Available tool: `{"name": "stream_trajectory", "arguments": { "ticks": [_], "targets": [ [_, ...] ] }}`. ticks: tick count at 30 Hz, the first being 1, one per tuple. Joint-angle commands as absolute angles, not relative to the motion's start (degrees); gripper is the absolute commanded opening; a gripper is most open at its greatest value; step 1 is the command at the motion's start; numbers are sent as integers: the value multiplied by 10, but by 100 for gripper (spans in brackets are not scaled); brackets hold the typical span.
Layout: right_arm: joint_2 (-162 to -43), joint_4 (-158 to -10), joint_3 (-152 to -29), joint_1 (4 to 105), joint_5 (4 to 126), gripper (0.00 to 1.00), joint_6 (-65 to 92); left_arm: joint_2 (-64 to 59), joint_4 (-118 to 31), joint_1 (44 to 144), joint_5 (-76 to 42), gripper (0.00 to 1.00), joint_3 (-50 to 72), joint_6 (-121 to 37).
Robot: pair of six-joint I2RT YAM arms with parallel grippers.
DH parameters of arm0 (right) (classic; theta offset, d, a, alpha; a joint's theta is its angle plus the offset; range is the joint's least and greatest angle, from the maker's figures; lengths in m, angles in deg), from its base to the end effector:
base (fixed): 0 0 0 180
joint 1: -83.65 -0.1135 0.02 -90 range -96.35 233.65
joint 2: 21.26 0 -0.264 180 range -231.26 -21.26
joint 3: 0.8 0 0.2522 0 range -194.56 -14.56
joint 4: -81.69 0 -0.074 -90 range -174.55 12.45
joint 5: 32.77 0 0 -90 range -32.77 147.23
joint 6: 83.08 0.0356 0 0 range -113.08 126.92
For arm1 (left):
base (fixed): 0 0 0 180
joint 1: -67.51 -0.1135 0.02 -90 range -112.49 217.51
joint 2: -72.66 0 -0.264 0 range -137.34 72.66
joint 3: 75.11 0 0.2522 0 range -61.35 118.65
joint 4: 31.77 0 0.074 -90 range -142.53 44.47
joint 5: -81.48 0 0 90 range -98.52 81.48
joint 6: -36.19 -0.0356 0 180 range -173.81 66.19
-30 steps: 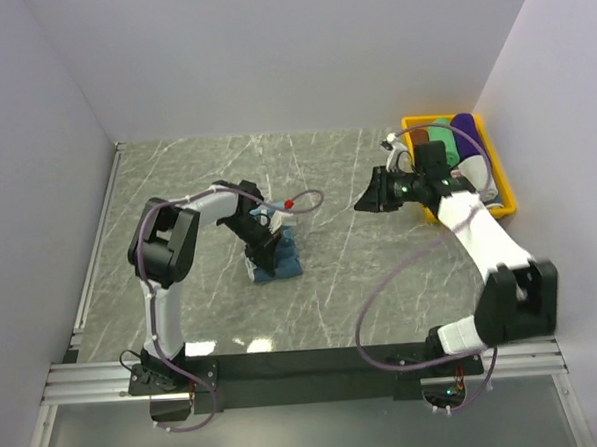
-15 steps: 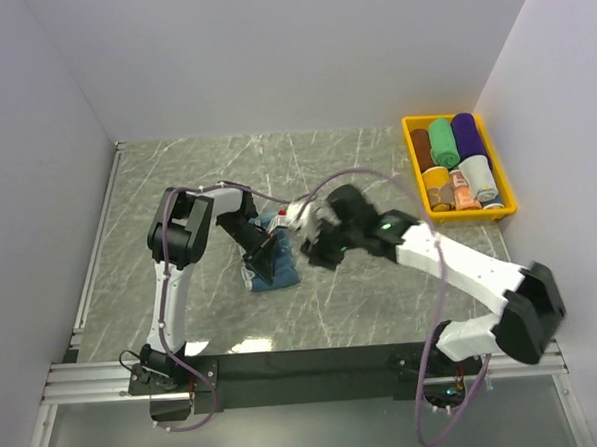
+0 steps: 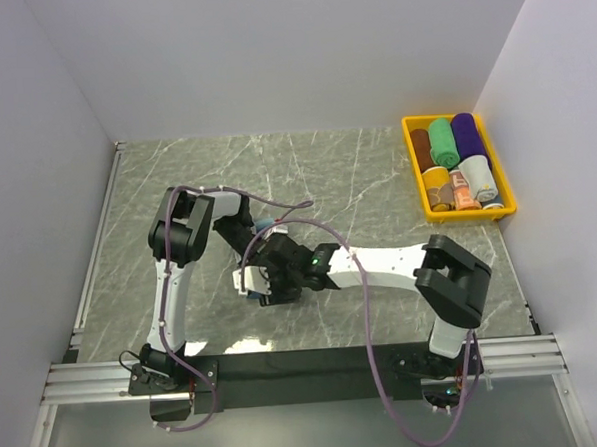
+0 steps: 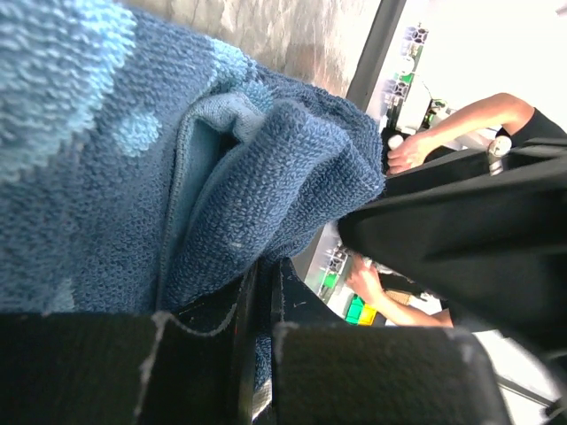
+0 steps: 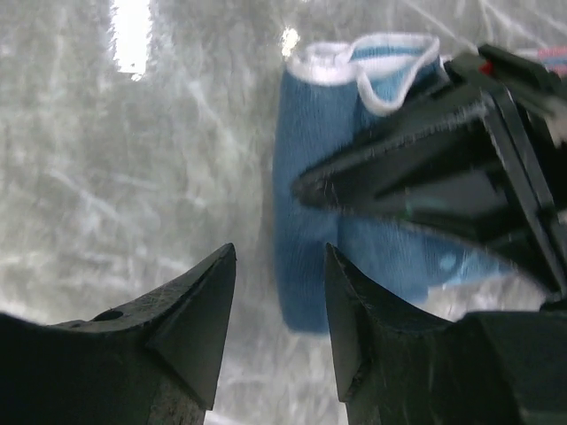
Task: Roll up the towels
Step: Roll the towel
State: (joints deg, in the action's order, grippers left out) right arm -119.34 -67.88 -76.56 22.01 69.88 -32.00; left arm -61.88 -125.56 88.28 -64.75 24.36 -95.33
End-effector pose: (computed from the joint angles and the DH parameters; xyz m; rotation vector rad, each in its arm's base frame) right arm 0.1624 0.3172 0.1925 -1.9920 1.5330 0.4397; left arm 0.3193 -0.1528 0.0837 -0.8237 -2.2065 1.3634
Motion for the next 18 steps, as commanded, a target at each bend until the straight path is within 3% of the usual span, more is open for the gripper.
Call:
{"name": "stream_trajectory", "arguments": {
  "ticks": [1,5,7,11,12,14,18],
  "targets": [
    [-1225,-732,-796,215,683,52,-340,-644,-1169,879,-544,4,232,-1000],
    [-1269,-737,-803,216,679,50,-341,-630,-1153,875,-526,5,221,-1002],
    [-1284,-730,-804,217,688,43,-340,-621,-1148,872,-526,5,216,-1007],
    [-1297,-688,-812,218,721,21,-320,-597,-1135,852,-540,3,195,-1016],
    [-1299,-663,-820,220,732,10,-304,-591,-1130,848,-545,3,191,-1021],
    [-1302,-636,-831,221,772,0,-283,-564,-1114,836,-552,8,171,-1023],
    [-1302,-582,-848,227,836,0,-222,-497,-1093,799,-578,20,134,-1028]
  ]
}}
